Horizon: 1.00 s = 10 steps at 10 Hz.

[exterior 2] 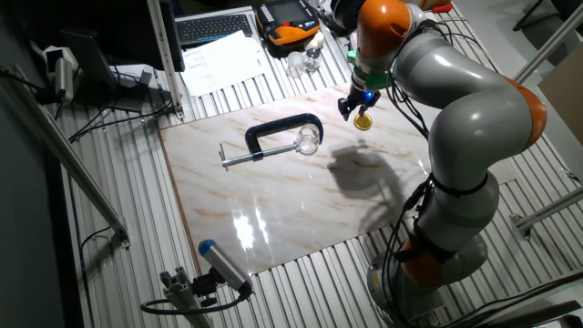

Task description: Screw the lid onto the jar

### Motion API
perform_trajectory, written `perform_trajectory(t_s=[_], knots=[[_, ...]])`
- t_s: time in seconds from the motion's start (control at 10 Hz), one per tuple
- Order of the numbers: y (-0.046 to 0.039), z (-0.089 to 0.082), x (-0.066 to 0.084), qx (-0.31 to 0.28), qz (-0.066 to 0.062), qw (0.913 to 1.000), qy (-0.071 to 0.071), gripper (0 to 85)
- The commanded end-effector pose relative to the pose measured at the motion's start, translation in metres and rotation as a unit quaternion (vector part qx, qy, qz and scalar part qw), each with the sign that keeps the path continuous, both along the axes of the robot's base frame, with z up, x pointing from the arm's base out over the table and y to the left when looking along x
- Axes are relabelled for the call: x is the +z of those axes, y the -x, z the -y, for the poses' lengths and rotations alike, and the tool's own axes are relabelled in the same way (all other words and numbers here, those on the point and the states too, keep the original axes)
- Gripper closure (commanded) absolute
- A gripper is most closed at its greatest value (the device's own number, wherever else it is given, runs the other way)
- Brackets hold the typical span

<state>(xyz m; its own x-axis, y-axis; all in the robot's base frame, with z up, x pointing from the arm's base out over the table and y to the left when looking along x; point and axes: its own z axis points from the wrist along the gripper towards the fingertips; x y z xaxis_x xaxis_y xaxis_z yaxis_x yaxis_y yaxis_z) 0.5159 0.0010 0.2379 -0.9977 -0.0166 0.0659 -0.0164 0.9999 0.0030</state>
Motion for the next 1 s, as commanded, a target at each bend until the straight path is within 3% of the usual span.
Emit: perform_trajectory(t_s=[0.0, 0.2, 0.7, 0.9], knots=[[0.0002, 0.0002, -0.0001, 0.002, 0.005, 1.0, 0.0, 85.0], [-0.0007, 0.0006, -0.0011, 0.012, 0.018, 0.9998, 0.001, 85.0], [-0.0037, 0.003, -0.0015, 0.01, 0.019, 0.9998, 0.0, 85.0], [-0.0092, 0.0097, -0.0003, 0.014, 0.018, 0.9997, -0.004, 85.0]])
